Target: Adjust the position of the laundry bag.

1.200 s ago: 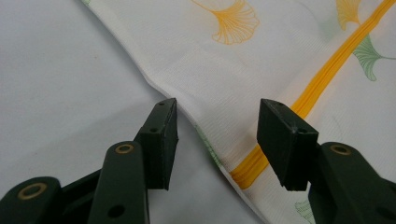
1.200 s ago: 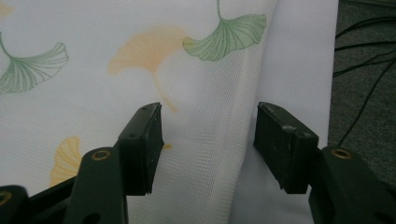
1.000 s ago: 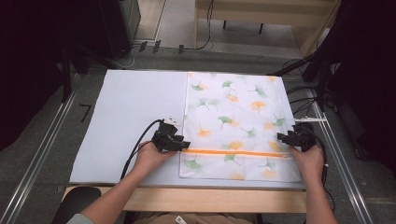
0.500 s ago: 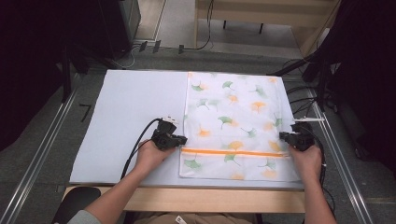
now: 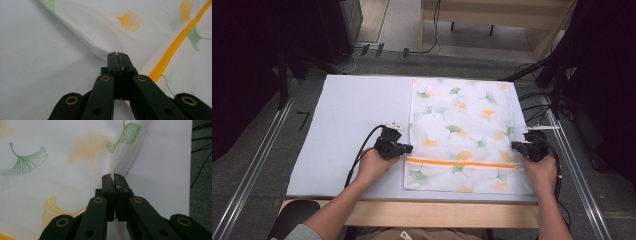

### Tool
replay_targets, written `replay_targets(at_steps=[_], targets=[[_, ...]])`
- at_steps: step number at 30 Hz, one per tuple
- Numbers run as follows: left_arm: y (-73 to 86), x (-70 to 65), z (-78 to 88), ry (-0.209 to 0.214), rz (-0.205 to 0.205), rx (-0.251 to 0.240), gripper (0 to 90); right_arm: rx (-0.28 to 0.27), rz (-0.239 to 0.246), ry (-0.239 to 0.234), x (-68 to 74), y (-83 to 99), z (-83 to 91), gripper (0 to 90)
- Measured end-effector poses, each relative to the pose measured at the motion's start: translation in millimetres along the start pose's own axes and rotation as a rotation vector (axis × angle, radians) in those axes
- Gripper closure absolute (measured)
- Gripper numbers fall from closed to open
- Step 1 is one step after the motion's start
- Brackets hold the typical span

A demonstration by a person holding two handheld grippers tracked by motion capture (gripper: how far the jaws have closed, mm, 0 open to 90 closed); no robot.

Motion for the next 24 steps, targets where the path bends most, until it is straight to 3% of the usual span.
replay_targets(at_steps=[11, 19, 24], targets=[[5.8, 9.5, 6.5, 0.002, 0.039, 0.001, 90.0, 0.017, -0.001, -0.034, 7.2, -3.6, -2.2, 90.0], [16.3, 24.3, 21.0, 0.000, 0.086, -0.003, 90.0, 0.036, 0.043, -0.062, 24.6, -12.9, -7.9, 89.9], [24.9, 35.4, 34.0, 0.005, 0.139, -0.021, 90.0, 0.049, 0.084, -0.081, 42.0, -19.4, -10.9, 89.9]])
Point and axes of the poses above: each handheld gripper's, and its own axes: z roughly backward along the jaws, y roughly out of its underside, x roughly to its left, the point moved 9 cm from there along -z, roughly forward along the jaws, and after that the axes turned 9 degrees about x, right-handed, at the moved point
